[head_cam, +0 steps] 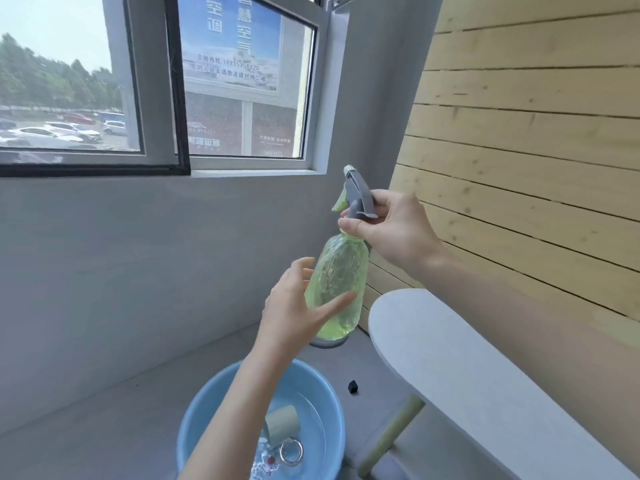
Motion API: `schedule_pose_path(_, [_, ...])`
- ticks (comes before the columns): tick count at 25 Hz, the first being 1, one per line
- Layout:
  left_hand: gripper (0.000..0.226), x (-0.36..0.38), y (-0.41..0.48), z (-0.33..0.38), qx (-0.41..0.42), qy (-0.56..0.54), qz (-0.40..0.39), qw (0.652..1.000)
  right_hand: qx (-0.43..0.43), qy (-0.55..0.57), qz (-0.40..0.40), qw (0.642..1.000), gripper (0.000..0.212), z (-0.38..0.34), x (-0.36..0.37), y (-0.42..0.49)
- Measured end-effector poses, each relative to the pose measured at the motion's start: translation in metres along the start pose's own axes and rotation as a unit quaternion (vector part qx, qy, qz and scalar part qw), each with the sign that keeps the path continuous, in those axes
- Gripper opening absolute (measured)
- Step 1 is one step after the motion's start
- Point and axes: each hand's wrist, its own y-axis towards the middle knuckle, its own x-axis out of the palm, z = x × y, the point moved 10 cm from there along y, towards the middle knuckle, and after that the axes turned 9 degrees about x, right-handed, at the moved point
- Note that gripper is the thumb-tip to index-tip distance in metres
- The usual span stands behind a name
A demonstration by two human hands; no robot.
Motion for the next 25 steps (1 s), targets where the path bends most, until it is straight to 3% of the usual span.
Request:
schedule_pose_path(9, [0.059,0.123,-0.032,0.096,0.102,-0.065,-0.206,0.971,0.068,-0.071,0.146,0.984,0.014,0.037,-0.176,-0.06])
schedule_pose_path(18, [0.043,0.227,-0.052,0.199,0.193,-0.106,-0.307,0.926,0.159,-0.169,0.297,0.926,0.025,0.065,-0.355,-0.124])
schedule_pose_path(25, [0.039,0.339,-0.06,0.242,0.23,-0.102,-0.373,0.893,0.191,-0.222,0.386,0.875,0.021,0.115,-0.479,-0.137])
